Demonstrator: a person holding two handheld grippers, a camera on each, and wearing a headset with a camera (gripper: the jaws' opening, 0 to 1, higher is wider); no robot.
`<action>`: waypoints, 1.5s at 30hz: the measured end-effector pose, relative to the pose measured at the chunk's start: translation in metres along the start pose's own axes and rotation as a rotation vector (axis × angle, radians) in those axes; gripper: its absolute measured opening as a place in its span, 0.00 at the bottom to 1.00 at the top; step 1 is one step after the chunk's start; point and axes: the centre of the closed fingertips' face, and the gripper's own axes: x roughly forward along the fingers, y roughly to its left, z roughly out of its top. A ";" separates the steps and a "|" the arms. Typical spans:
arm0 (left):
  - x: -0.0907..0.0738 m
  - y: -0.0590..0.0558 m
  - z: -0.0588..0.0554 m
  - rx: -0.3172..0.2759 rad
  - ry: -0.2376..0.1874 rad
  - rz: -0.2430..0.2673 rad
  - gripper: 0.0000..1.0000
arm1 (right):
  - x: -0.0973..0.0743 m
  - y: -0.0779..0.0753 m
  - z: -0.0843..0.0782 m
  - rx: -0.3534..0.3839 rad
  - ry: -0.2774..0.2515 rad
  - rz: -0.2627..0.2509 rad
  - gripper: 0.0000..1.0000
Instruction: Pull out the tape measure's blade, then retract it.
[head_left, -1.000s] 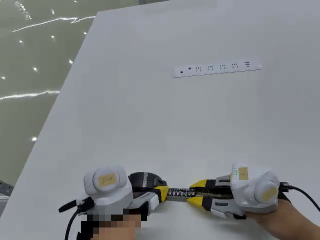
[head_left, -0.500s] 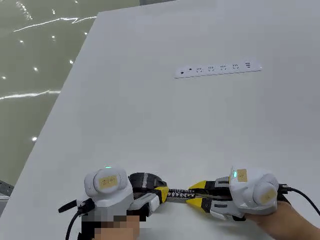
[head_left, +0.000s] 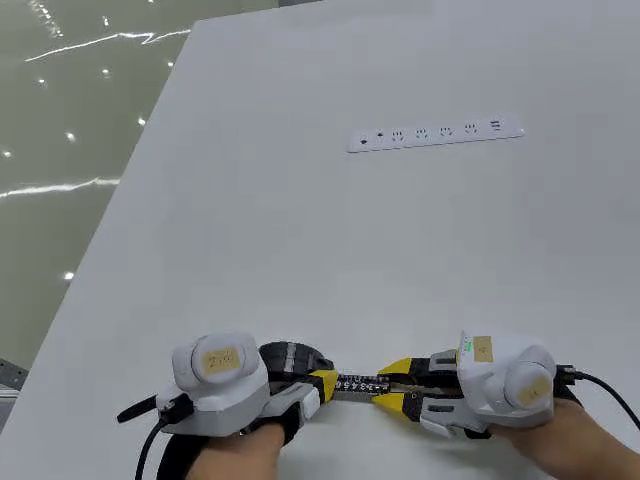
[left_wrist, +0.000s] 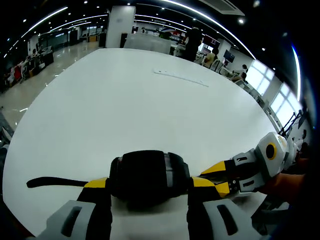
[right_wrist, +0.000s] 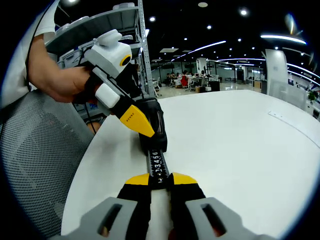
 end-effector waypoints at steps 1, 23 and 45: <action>0.000 0.000 0.000 0.002 0.000 -0.001 0.57 | 0.000 0.000 0.000 0.001 -0.001 0.001 0.12; 0.000 0.002 0.000 -0.023 -0.004 -0.004 0.56 | 0.027 0.001 0.013 -0.033 0.004 0.018 0.12; 0.000 0.008 0.003 -0.035 -0.021 0.002 0.57 | 0.044 0.002 0.019 -0.055 0.025 0.007 0.11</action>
